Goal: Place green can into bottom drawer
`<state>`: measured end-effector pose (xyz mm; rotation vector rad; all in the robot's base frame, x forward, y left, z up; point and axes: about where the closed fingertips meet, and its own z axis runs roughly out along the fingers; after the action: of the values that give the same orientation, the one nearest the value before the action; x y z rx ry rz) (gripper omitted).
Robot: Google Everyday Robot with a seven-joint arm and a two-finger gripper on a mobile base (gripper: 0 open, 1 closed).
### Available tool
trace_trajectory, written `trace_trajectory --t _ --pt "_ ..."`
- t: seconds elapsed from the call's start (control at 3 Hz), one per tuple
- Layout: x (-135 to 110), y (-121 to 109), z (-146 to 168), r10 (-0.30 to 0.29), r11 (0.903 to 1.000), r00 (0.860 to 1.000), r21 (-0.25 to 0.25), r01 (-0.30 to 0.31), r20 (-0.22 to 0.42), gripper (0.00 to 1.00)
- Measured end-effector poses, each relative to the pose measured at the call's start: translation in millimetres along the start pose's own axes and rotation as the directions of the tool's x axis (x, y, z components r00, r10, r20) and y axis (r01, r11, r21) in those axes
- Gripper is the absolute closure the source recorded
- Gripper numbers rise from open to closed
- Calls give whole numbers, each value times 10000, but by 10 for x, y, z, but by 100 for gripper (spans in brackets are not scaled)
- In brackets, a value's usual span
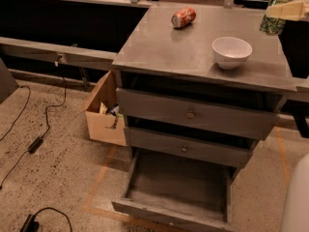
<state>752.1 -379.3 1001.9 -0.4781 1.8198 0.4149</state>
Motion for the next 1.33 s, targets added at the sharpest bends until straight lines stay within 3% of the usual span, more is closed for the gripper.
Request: trace_trajectory --t 0.33,0.67,1.0,1.33 --pt "-22 108 -167 -187 9995 9996 -248 181 -208 100" --pt "-170 301 -623 -437 9976 9990 -534 441 99 100" --pt "-430 669 -1252 -368 9962 9950 -755 439 925 100" --pt "-360 1304 -1847 -316 9892 9899 -1376 508 1380 100"
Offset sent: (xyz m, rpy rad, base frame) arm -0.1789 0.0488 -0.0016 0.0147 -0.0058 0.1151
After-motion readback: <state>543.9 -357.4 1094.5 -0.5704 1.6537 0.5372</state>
